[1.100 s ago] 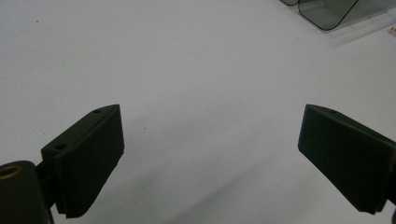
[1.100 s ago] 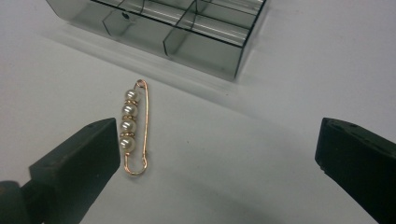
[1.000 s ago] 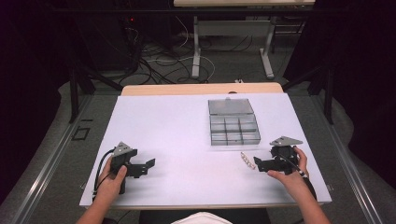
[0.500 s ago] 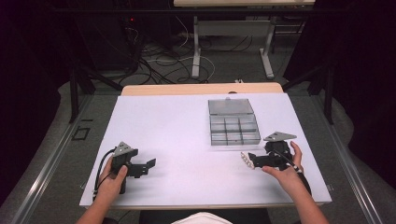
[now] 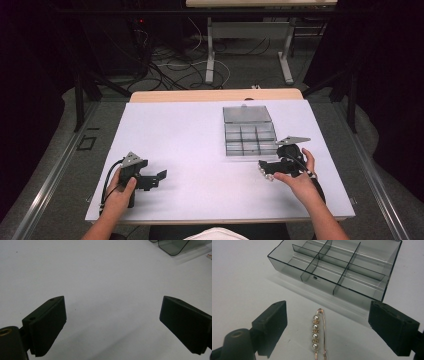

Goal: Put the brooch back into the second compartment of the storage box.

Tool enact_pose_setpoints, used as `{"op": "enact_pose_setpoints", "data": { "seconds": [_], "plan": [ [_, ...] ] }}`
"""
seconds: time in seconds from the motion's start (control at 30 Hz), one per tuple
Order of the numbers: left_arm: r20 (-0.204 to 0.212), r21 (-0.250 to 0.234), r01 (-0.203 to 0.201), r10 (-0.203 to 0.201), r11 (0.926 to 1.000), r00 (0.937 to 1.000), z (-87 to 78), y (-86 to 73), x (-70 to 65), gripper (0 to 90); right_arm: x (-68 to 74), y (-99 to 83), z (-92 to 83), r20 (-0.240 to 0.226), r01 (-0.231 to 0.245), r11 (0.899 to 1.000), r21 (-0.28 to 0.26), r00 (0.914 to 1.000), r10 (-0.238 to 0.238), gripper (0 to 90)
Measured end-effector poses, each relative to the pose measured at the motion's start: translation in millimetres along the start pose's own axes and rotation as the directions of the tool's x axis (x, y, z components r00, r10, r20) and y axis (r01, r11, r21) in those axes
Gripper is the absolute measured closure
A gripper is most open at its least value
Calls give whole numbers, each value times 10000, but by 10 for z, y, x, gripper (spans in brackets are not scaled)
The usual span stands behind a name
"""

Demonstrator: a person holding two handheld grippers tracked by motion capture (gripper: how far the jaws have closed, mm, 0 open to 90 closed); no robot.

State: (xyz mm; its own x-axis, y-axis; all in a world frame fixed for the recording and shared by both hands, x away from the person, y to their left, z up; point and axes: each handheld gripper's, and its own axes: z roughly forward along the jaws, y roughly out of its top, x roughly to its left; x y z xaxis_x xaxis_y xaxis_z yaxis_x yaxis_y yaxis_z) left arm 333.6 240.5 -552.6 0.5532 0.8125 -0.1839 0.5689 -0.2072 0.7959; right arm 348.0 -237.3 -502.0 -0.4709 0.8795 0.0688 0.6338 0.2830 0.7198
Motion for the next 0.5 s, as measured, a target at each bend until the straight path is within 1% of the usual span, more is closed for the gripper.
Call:
{"op": "enact_pose_setpoints", "data": {
  "seconds": [0.13, 0.17, 0.3, 0.4, 0.43, 0.47, 0.5],
  "plan": [
    [-19, -25, 2, -2, 10000, 10000, 4, -2, -2, 71, 8, 28, 16, -13, 17, 10000, 77, 10000, -16, 168],
    [-25, -43, -2, 2, 10000, 10000, 5, -2, -3, 71, 21, 39, 37, -67, -96, 9998, 187, 9999, 97, 173],
    [-19, -49, -7, 6, 10000, 10000, 4, -1, -3, 71, 30, 52, 72, -67, -103, 9993, 353, 9999, 105, 191],
    [-14, -36, 3, -3, 10000, 10000, 4, -2, -4, 71, 51, 78, 115, -79, -195, 9987, 462, 9998, 199, 208],
    [-10, -30, 2, -2, 10000, 10000, 5, -3, -3, 72, 65, 86, 122, -110, -291, 9980, 567, 9995, 298, 220],
    [-8, -32, 6, -6, 10000, 10000, 7, -4, -3, 72, 59, 91, 136, -60, -115, 9983, 580, 9999, 119, 222],
    [-6, -39, -7, 7, 10000, 10000, 9, -4, -3, 72, 59, 91, 136, -60, -115, 9983, 580, 9999, 119, 222]
  ]
}}
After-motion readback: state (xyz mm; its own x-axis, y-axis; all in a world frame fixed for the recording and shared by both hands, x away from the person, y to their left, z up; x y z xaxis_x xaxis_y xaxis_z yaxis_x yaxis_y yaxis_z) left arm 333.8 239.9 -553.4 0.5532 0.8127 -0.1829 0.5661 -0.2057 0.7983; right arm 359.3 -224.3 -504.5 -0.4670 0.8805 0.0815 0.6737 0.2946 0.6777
